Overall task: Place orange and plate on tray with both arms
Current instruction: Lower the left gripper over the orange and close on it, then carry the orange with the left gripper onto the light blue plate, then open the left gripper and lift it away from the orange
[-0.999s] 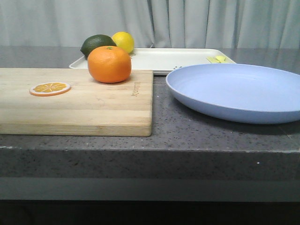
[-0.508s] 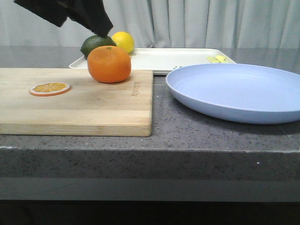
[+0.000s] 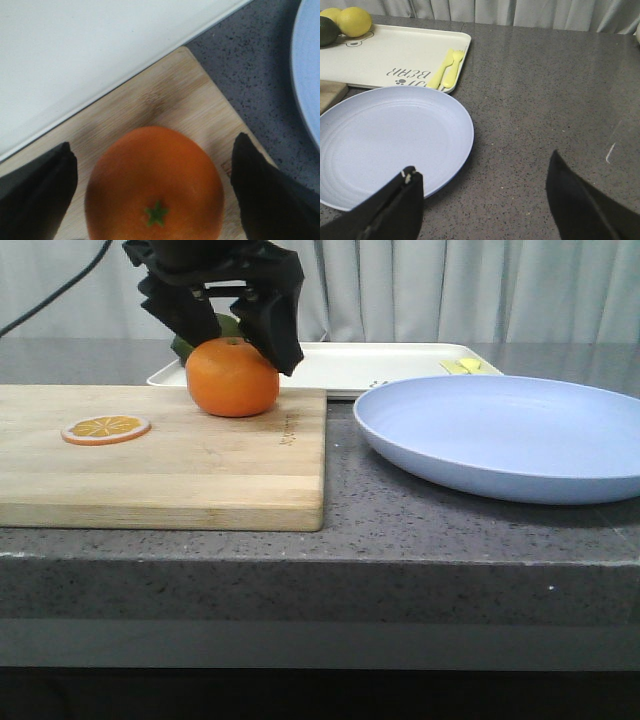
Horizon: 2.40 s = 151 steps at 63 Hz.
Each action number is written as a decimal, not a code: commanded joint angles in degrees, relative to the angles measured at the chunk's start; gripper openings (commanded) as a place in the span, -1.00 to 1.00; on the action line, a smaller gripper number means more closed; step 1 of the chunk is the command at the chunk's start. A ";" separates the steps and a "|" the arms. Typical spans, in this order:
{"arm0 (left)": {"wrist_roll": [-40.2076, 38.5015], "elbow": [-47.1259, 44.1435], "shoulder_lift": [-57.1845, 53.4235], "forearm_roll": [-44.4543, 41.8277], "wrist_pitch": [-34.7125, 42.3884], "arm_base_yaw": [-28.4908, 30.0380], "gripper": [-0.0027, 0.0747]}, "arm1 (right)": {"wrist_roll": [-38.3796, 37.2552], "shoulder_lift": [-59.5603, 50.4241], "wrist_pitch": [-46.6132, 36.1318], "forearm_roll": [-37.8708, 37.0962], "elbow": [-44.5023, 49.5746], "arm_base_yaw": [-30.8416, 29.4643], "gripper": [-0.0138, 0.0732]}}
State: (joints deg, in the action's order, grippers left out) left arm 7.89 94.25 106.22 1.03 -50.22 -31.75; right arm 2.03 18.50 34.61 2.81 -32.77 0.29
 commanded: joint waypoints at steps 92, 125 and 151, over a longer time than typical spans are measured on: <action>-0.45 30.89 17.20 0.25 -3.01 -20.01 0.15 | 0.59 0.90 -4.12 -0.81 -1.92 -0.24 0.54; -2.53 33.46 16.29 1.14 -6.63 -20.11 0.63 | 0.59 0.90 -4.11 -0.81 -1.92 -0.24 0.54; -6.75 25.31 -3.20 0.64 -9.75 -16.11 0.62 | 0.59 0.90 -4.54 -0.81 -1.87 -0.24 0.54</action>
State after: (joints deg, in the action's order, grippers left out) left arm 1.93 121.71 111.31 1.58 -62.84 -49.44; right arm 2.03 18.50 34.63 2.81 -32.77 0.29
